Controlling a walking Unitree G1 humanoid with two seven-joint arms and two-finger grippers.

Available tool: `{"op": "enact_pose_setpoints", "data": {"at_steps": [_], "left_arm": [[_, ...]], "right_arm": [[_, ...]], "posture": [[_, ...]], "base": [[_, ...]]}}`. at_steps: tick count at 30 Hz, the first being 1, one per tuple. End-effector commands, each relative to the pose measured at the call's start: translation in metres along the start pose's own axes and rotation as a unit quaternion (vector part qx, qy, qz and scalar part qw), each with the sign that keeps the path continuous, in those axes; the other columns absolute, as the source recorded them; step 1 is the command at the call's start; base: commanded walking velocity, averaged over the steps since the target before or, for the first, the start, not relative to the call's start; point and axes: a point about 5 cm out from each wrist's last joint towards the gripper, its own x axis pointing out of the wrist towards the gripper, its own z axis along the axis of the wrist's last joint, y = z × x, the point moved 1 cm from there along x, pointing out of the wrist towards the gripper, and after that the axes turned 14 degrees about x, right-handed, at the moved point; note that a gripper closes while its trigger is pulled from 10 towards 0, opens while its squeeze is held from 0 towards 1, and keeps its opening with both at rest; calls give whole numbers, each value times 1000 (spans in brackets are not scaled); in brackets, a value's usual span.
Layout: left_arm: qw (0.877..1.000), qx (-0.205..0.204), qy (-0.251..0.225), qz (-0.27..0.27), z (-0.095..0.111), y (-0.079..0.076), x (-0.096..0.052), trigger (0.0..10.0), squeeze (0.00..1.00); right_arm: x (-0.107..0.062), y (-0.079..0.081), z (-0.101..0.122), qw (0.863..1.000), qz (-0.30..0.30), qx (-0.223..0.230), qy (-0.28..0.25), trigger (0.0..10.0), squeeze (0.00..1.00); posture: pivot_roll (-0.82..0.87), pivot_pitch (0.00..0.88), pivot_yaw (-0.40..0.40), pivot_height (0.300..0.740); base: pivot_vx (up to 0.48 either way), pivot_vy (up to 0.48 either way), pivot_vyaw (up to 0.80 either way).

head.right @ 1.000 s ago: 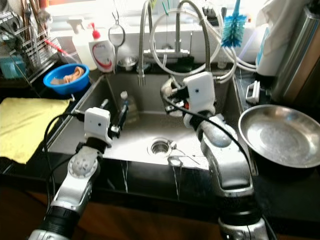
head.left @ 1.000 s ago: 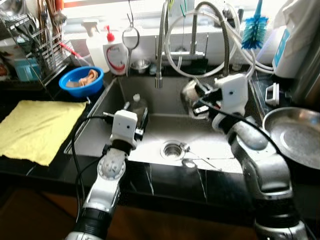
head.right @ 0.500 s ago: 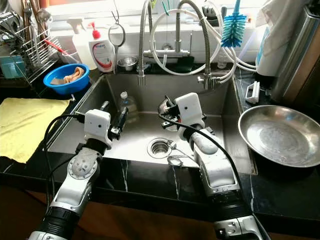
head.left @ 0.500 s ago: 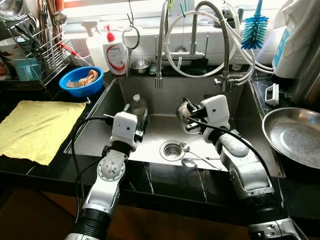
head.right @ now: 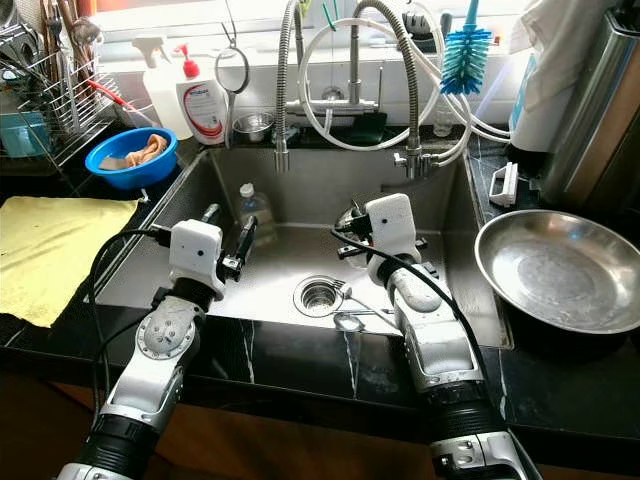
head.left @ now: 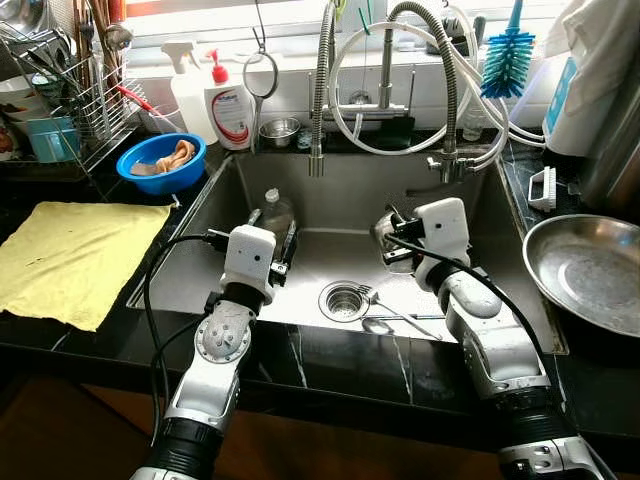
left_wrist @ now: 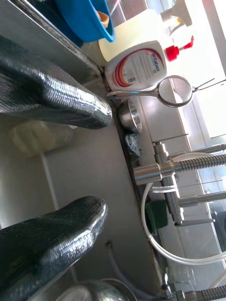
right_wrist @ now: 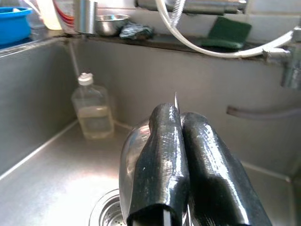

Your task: Kitchen organization

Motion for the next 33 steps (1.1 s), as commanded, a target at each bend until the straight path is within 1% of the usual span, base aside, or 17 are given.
{"op": "enact_pose_setpoints", "data": {"at_steps": [1,6,7,8,9,17,18,19,20,23,25,26,27,28,30,33], "left_arm": [[1000,3,1,-1,1,3,-1,10000,0],[1000,4,2,-2,1,3,-1,10000,0],[1000,5,3,-2,0,3,-1,10000,0],[1000,5,4,-2,0,3,-1,10000,0],[1000,5,4,-2,0,3,-1,10000,0],[1000,4,2,-3,2,2,1,10000,0],[1000,4,1,-3,2,2,1,10000,0],[1000,4,1,-3,2,2,1,10000,0],[1000,5,1,-4,2,2,0,10000,0],[1000,5,1,-5,2,1,0,10000,0],[1000,4,1,-7,2,0,0,10000,0],[1000,4,0,-8,2,0,0,10000,0],[1000,3,-2,-10,3,-1,2,10000,0],[1000,2,-3,-11,4,-1,3,10000,0],[1000,1,-4,-13,5,-2,4,10000,0],[1000,-2,-3,-19,4,-5,3,10000,0]], "right_arm": [[2,1,0,1000,-2,3,-2,10000,0],[1,0,-1,1000,-2,2,0,10000,0],[1,-1,-2,1000,-3,4,0,10000,761],[0,-1,-2,1000,-3,6,1,10000,761],[0,-1,-3,1000,-2,5,1,10000,1000],[2,3,-3,1000,4,2,2,10000,1000],[3,4,-2,1000,8,-5,2,10000,953],[3,4,-2,1000,8,-5,2,10000,953],[3,8,0,1000,16,-15,1,10000,0],[2,9,4,1000,15,-21,-1,10000,0],[-1,6,11,1000,-5,-30,-6,10000,0],[-3,8,22,999,-8,-31,-14,10000,0],[-7,11,45,999,-13,-32,-35,10000,0],[-10,11,54,998,-17,-32,-44,10000,0],[-16,10,64,998,-24,-37,-52,10000,0],[-28,8,70,997,-27,-50,-47,10000,0]], "posture": [[-241,0,115,740],[-236,0,111,740],[-236,0,111,740],[-236,0,110,740],[-236,0,110,740],[-229,0,108,740],[-229,0,108,740],[-229,0,108,740],[-230,0,107,740],[-232,0,107,740],[-230,0,105,740],[-235,0,106,740],[-245,0,108,740],[-251,0,110,740],[-257,0,111,740],[-263,0,110,740]], "base": [[0,0,0],[0,0,0],[0,0,0],[0,0,0],[0,0,0],[0,0,0],[0,0,0],[0,0,0],[0,0,0],[0,0,0],[0,0,0],[0,0,0],[0,0,0],[0,0,0],[0,0,0],[0,0,0]]}}
